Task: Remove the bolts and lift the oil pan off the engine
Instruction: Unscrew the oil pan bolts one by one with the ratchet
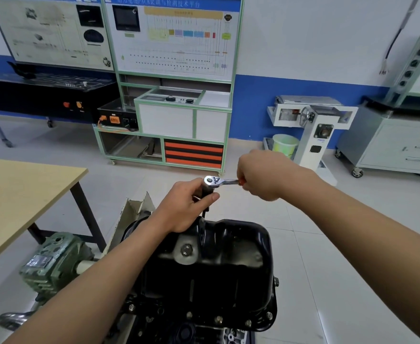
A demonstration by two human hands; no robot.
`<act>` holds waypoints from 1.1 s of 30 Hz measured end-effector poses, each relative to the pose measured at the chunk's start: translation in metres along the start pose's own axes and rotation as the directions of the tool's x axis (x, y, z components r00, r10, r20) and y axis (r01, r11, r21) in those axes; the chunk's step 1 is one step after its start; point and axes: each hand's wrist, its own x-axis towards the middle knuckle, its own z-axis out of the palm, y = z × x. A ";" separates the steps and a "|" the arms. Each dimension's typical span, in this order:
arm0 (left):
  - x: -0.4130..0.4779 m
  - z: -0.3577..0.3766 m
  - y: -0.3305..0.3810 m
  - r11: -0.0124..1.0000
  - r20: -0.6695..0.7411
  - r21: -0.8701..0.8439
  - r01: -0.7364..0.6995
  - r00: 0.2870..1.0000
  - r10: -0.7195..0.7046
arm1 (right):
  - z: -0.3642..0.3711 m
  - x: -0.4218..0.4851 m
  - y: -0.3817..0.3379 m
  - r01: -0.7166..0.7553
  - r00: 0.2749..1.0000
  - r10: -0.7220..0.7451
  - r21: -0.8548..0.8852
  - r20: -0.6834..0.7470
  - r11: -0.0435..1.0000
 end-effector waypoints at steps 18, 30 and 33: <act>-0.001 0.001 -0.001 1.000 -0.047 0.029 -0.001 0.999 0.002 | 0.005 -0.017 -0.024 0.058 0.997 -0.074 0.399 0.026 0.915; -0.001 -0.001 0.001 1.000 0.014 -0.005 0.013 1.000 -0.013 | -0.001 -0.009 -0.032 0.044 0.999 -0.044 0.320 -0.009 0.946; 0.000 -0.001 0.000 1.000 0.019 -0.012 0.027 0.999 -0.026 | -0.001 -0.008 -0.033 0.063 0.997 -0.056 0.164 -0.049 0.984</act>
